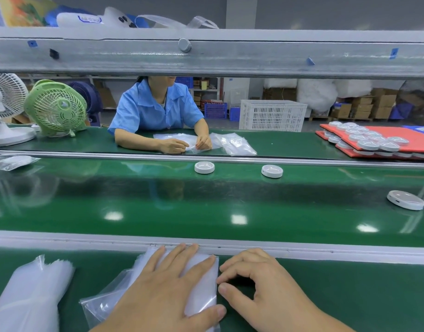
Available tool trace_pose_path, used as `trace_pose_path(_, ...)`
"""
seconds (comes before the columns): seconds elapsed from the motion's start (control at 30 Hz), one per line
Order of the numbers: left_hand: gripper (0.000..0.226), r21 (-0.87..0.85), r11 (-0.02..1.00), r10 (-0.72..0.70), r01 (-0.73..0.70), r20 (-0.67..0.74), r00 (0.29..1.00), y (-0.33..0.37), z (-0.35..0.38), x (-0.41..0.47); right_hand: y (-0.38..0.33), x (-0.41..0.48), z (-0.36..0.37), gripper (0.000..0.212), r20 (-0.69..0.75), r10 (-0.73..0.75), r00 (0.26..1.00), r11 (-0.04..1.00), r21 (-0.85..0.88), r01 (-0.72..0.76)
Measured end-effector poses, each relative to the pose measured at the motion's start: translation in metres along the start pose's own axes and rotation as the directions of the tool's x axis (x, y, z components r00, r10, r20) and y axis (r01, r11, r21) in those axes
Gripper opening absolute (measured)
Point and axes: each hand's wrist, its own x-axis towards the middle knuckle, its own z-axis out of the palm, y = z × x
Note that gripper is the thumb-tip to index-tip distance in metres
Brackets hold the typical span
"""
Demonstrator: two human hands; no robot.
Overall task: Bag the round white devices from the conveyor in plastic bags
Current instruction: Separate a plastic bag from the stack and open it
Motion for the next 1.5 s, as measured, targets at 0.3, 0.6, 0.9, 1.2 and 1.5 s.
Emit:
trace_pose_path(0.3, 0.072, 0.054, 0.998, -0.024, 0.023, 0.010, 1.000, 0.000, 0.002, 0.000, 0.000, 0.000, 0.000, 0.034, 0.000, 0.005, 1.000, 1.000, -0.003, -0.005)
trace_pose_path(0.6, 0.085, -0.129, 0.992, -0.018, 0.010, -0.057, 0.998, 0.000, 0.002, -0.002, 0.001, 0.000, 0.001, 0.033, 0.010, 0.009, 1.000, 1.000, -0.012, -0.009)
trace_pose_path(0.9, 0.084, -0.153, 0.987, -0.038, 0.040, 0.012, 0.999, 0.003, -0.005, -0.012, -0.002, -0.003, -0.002, 0.032, -0.011, -0.009, 1.000, 1.000, -0.029, 0.009)
trace_pose_path(1.2, 0.085, -0.153, 0.987, -0.042, 0.044, 0.016, 0.999, 0.004, -0.007, -0.013, 0.001, -0.004, 0.000, 0.029, -0.005, 0.003, 1.000, 1.000, -0.008, -0.003)
trace_pose_path(1.5, 0.084, -0.163, 0.986, -0.035, 0.036, 0.010, 0.999, 0.002, -0.004, -0.012, 0.003, -0.004, 0.001, 0.029, -0.013, -0.008, 1.000, 1.000, -0.019, 0.008)
